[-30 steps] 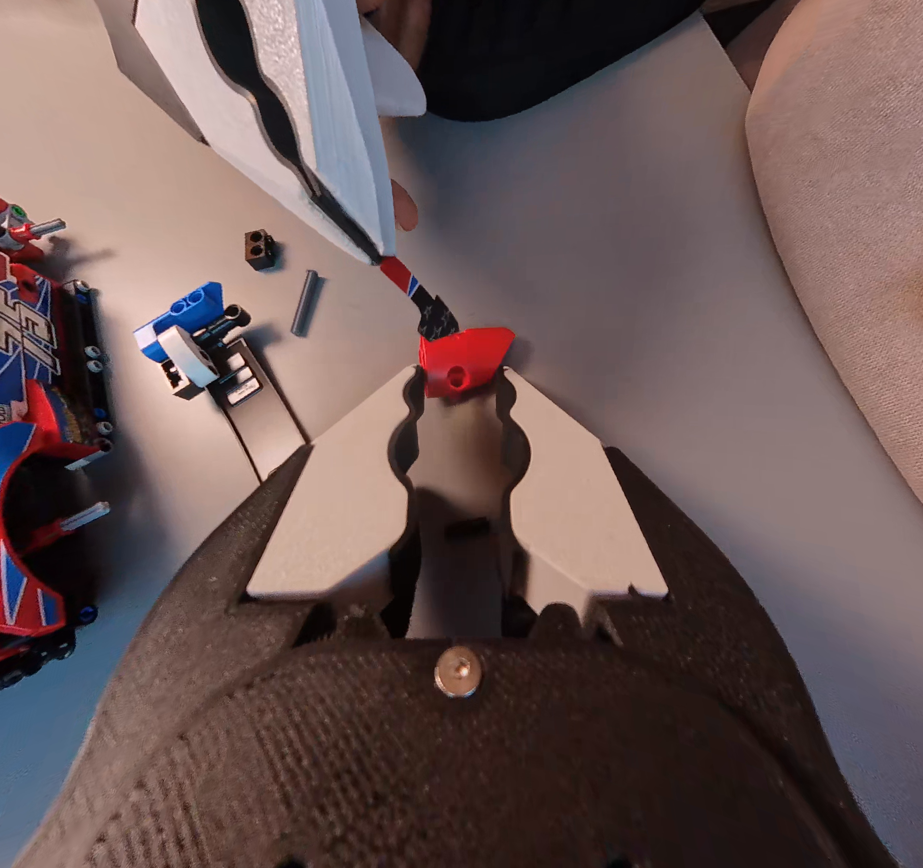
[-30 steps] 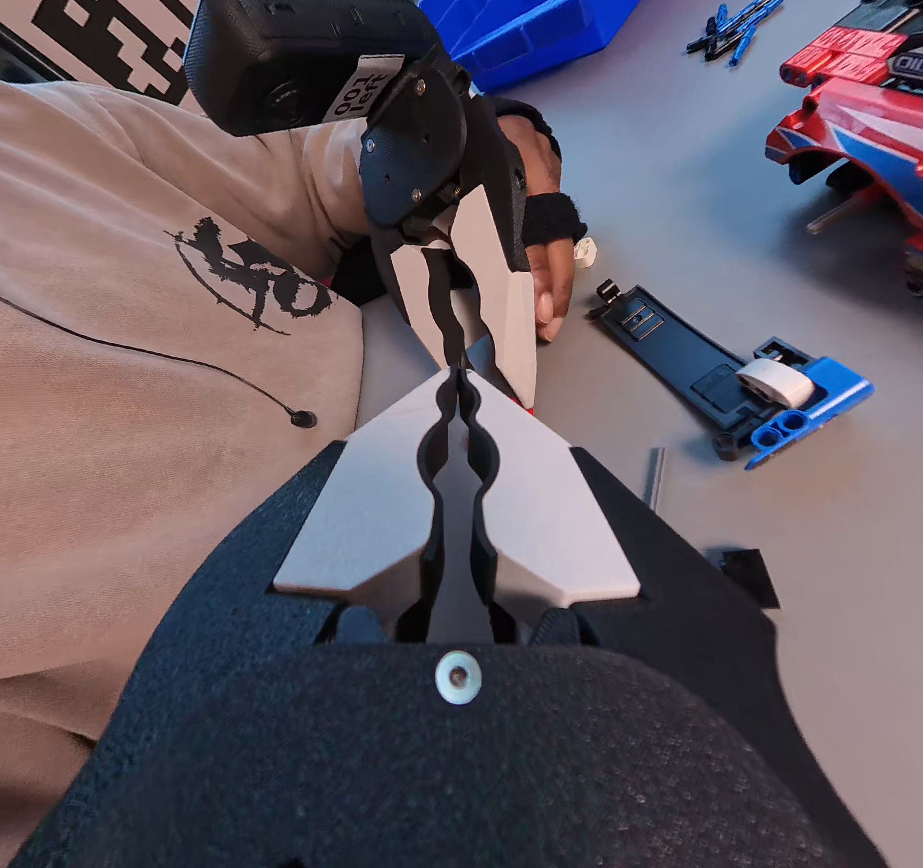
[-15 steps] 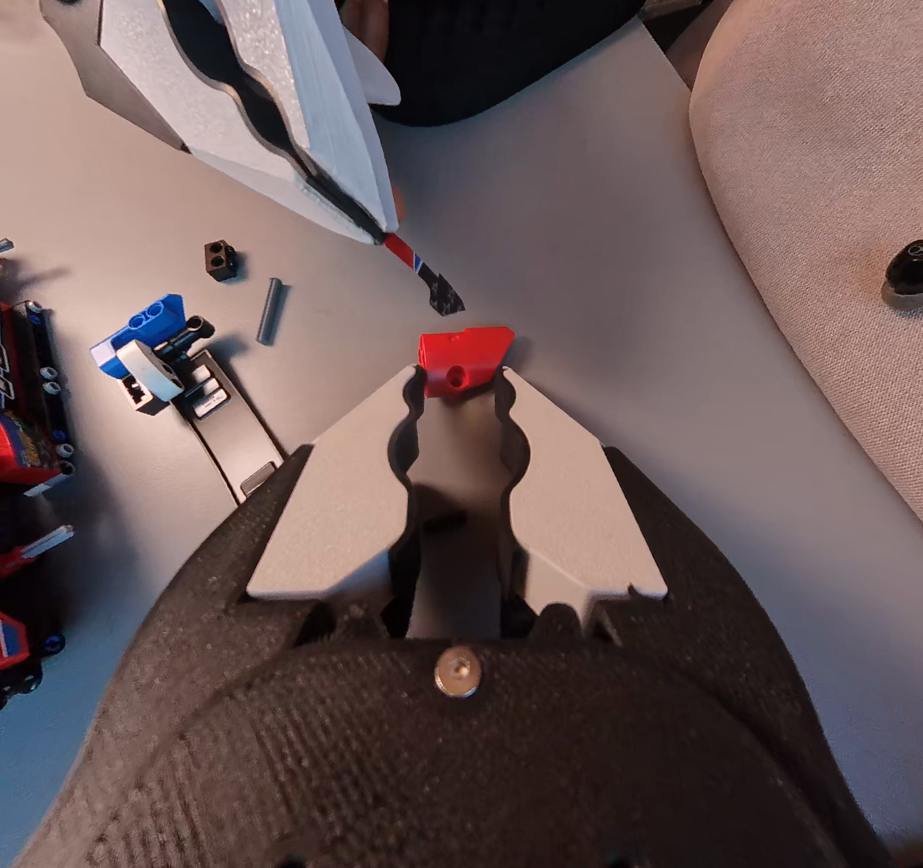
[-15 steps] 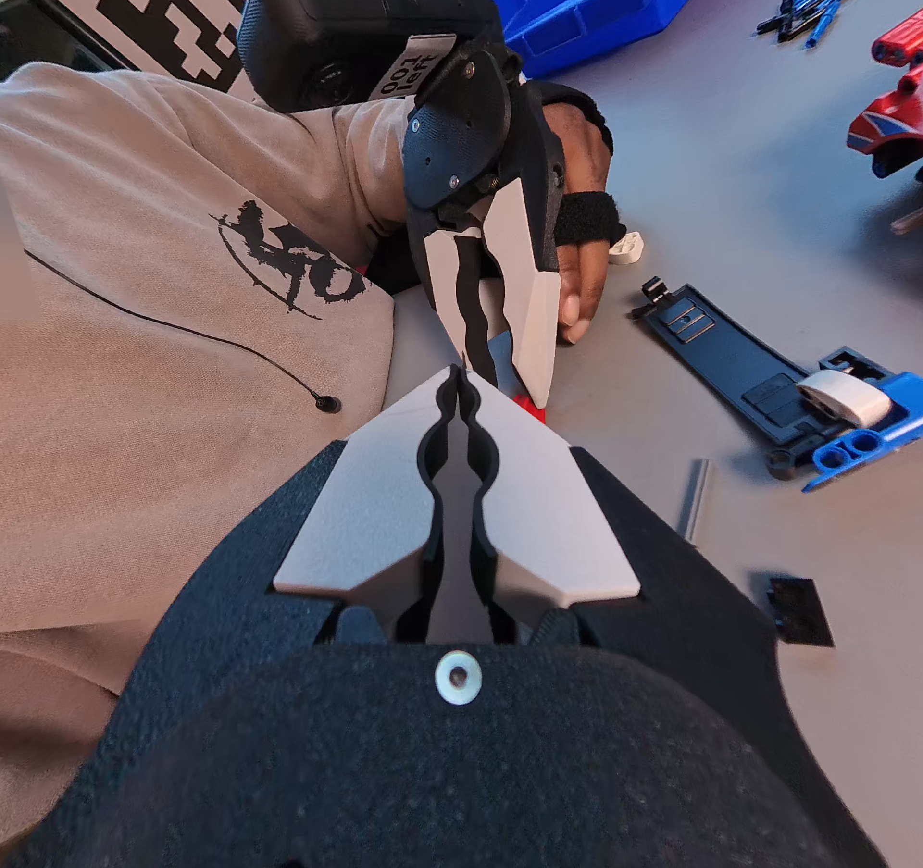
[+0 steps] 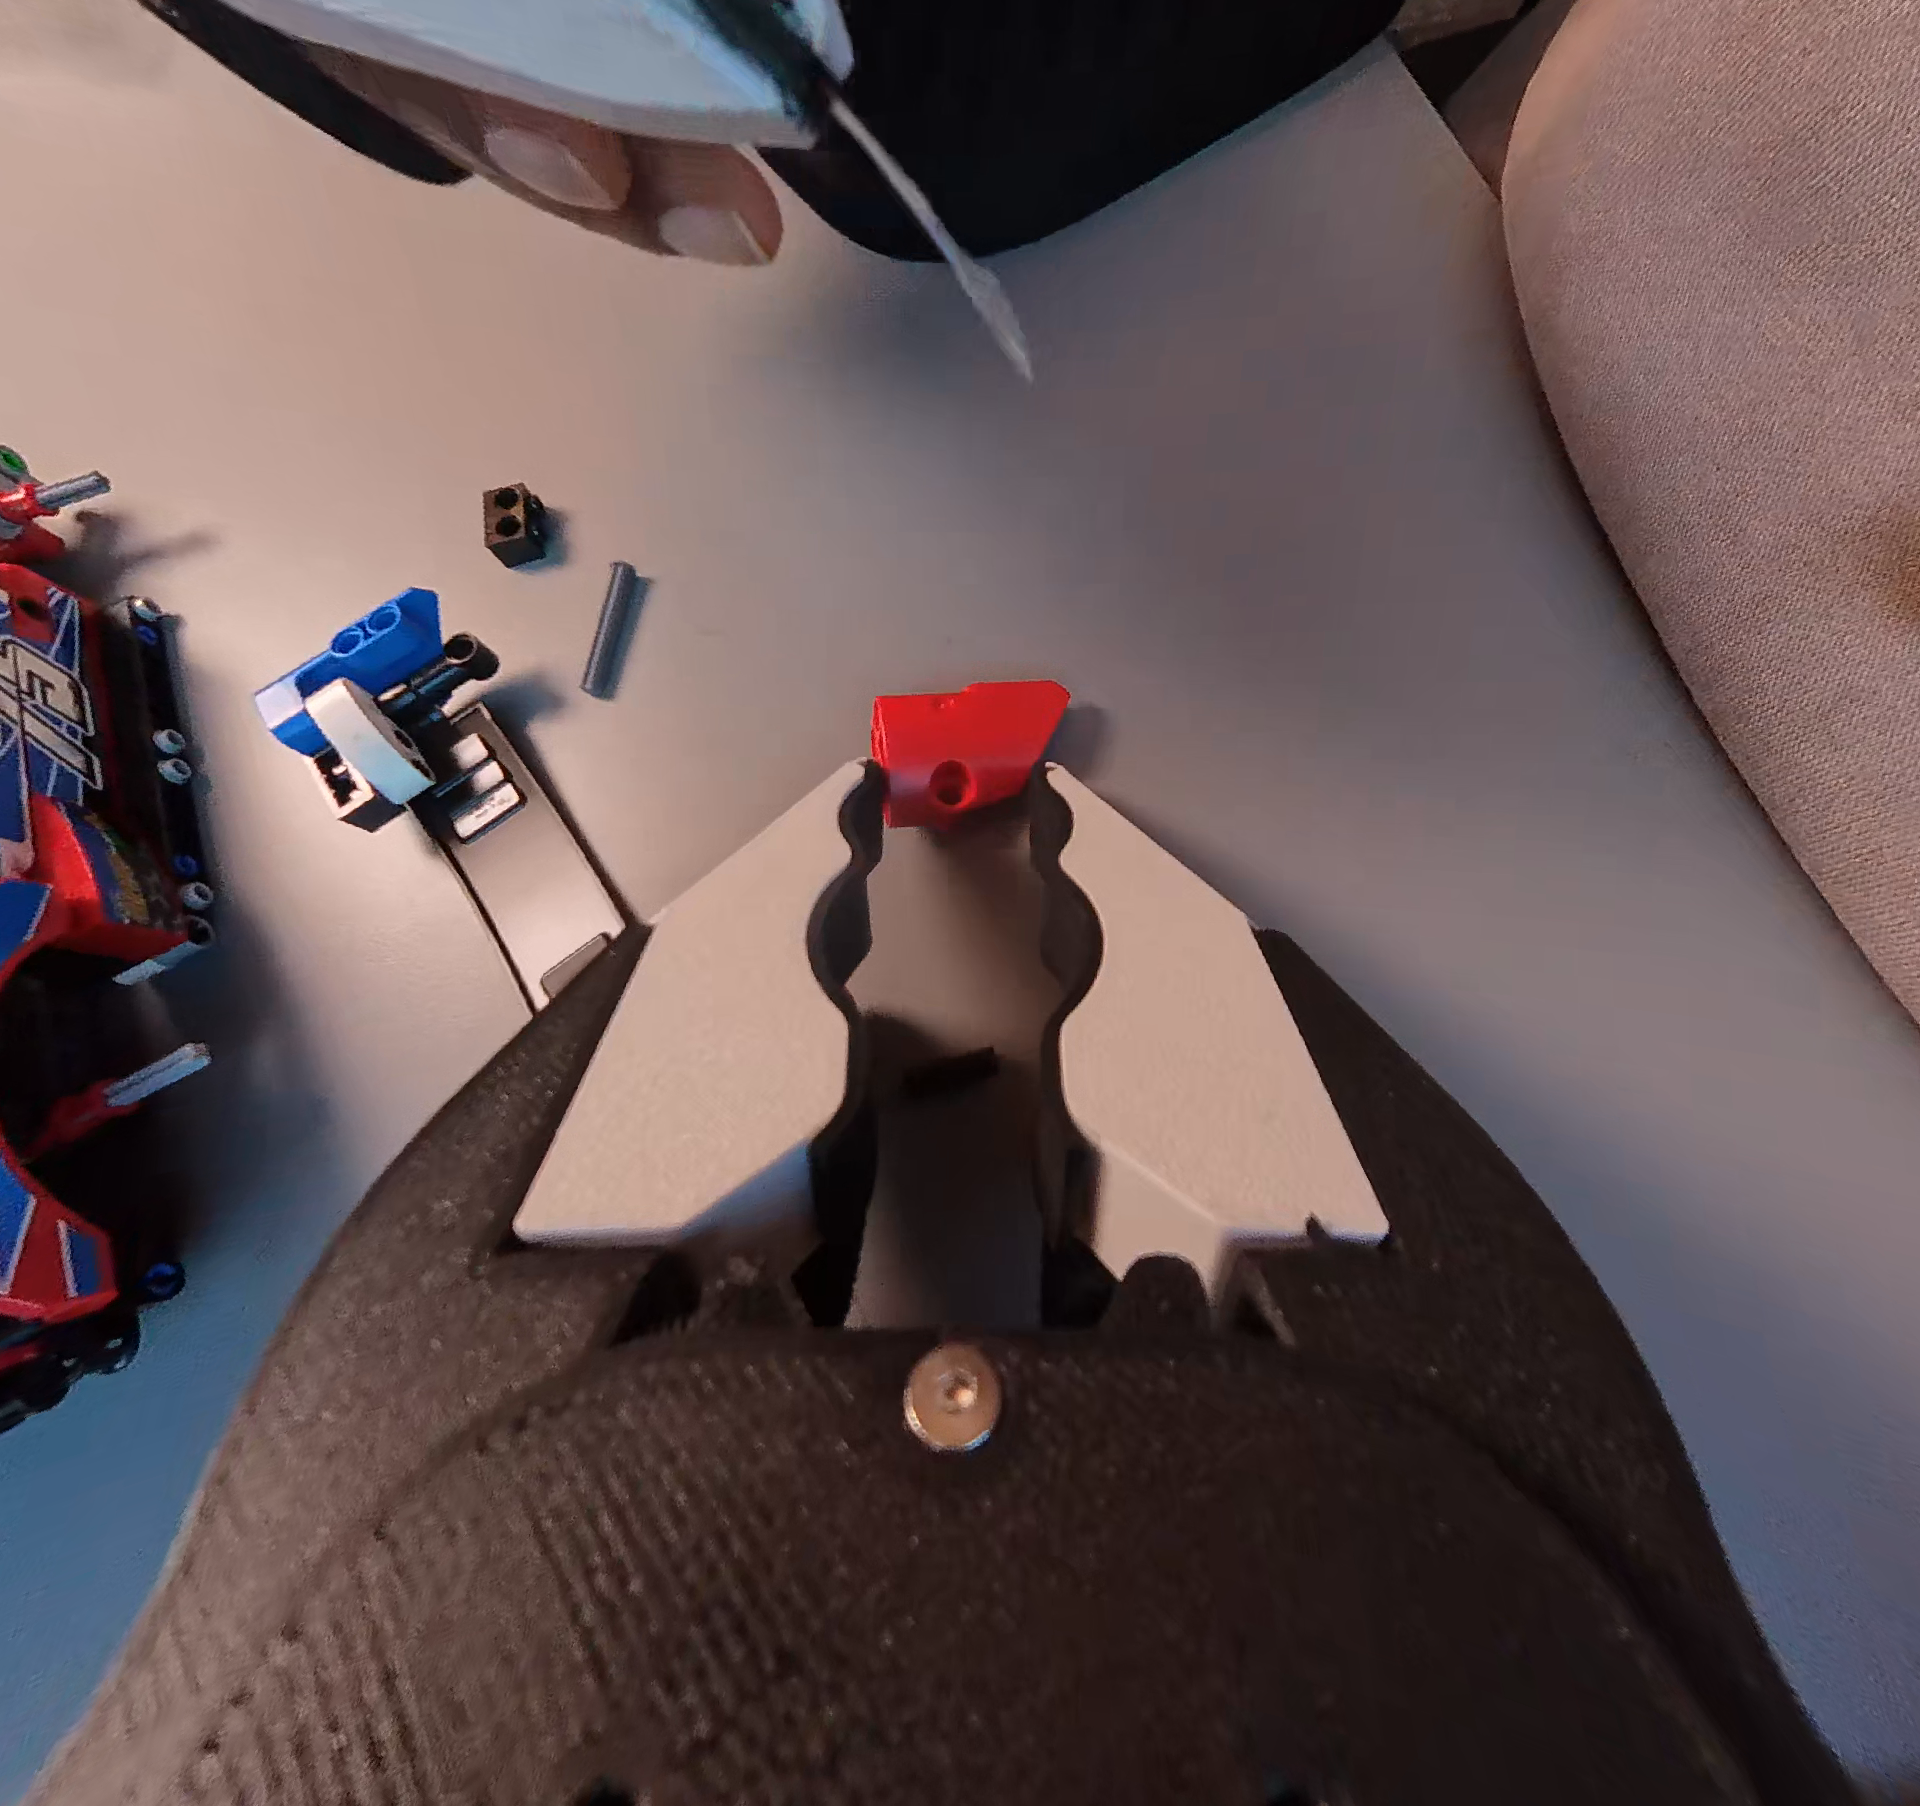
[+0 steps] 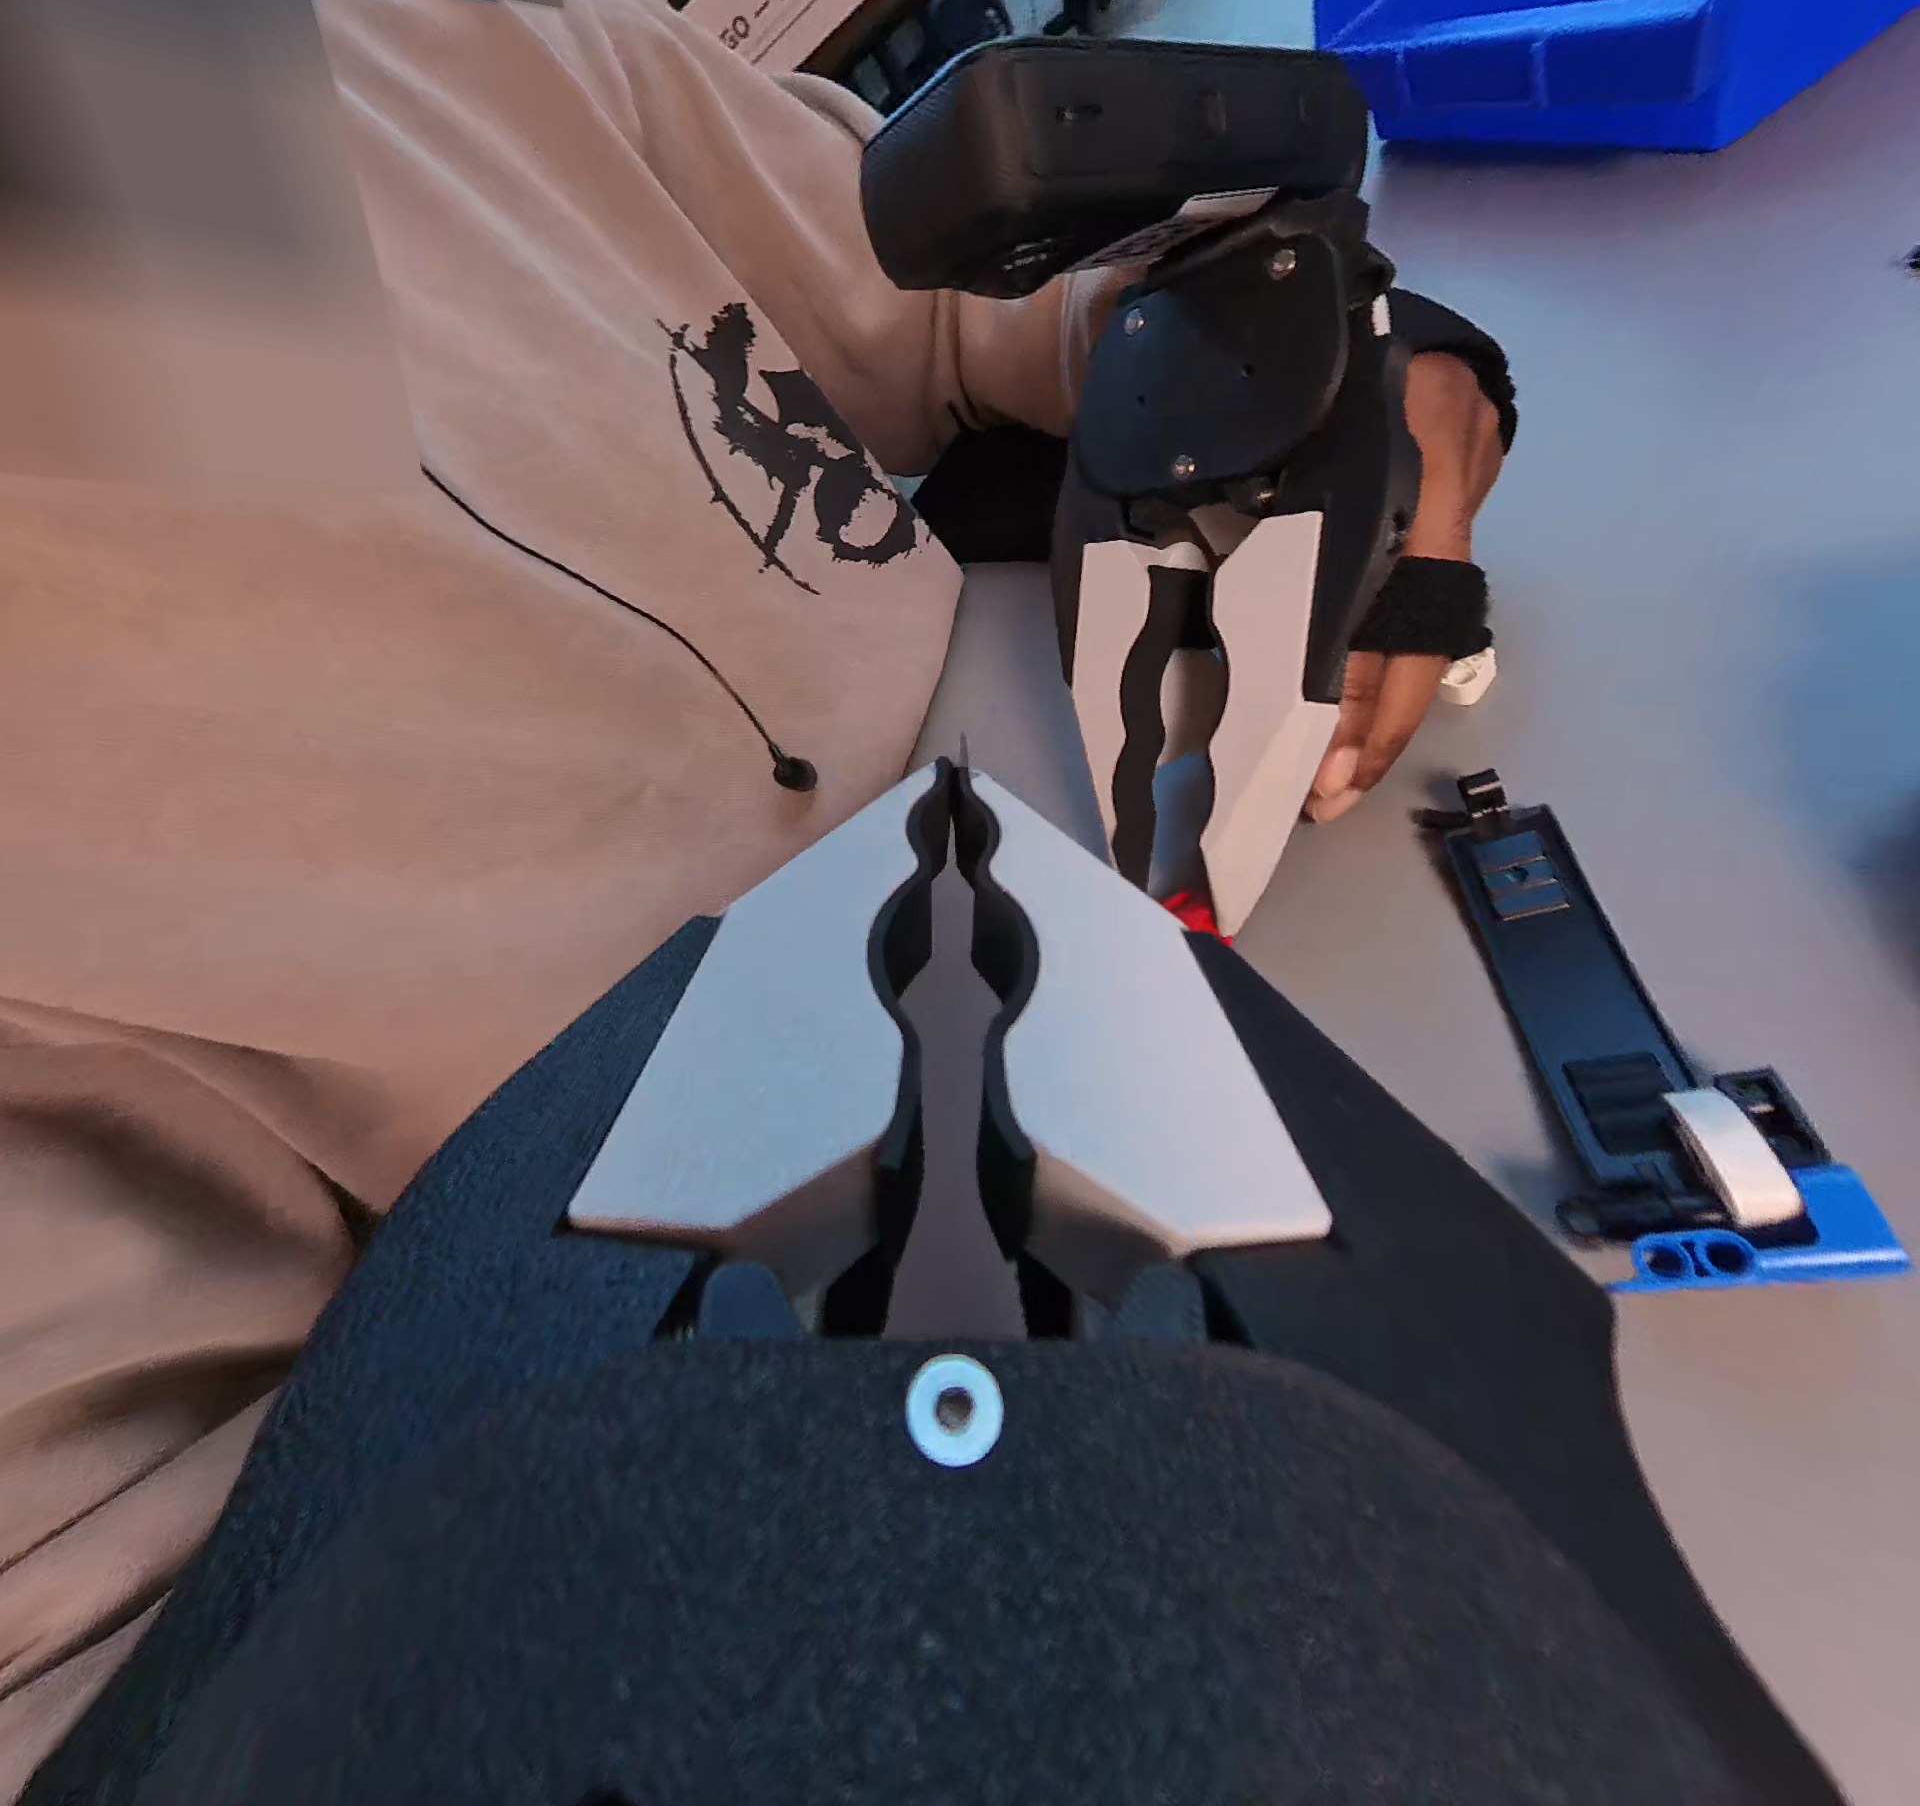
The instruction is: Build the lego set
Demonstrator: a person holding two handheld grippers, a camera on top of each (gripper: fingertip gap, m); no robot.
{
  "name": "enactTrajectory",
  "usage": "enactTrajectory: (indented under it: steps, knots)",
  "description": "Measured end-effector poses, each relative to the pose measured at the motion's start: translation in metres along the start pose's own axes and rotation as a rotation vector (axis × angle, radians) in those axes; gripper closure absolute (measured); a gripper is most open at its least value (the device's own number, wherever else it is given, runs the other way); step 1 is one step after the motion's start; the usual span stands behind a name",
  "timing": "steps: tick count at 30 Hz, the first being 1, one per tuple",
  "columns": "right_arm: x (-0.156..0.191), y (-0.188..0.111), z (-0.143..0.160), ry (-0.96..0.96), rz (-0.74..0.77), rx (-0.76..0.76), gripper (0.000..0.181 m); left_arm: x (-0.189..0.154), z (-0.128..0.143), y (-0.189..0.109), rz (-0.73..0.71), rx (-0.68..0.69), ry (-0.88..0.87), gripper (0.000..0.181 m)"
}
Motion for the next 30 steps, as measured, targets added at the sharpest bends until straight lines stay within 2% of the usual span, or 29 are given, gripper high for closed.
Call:
enactTrajectory:
  steps: [3, 7, 21, 30]
  knots:
    - [0.003, 0.013, 0.008, 0.003, -0.072, 0.03, 0.181, 0.001, 0.0, -0.001, -0.007, -0.005, -0.003, 0.155]
    - [-0.003, 0.027, 0.022, 0.055, -0.085, 0.062, 0.181, 0.001, 0.0, 0.0, -0.008, -0.002, -0.004, 0.155]
    - [-0.024, 0.021, 0.029, 0.137, -0.009, 0.075, 0.181, 0.003, 0.006, -0.005, -0.028, -0.005, -0.032, 0.149]
    - [-0.036, 0.033, 0.037, 0.215, -0.012, 0.133, 0.181, 0.003, 0.007, -0.001, -0.033, 0.024, -0.019, 0.149]
Point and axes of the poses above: each gripper's, where its closed fingertips meet, y out along the fingers, z out of its underside, x = y × z across the jaws, the point moved 2 cm from there along -y, back along the fingers, and after that the axes turned 13 degrees about x, right-handed, at the moved point
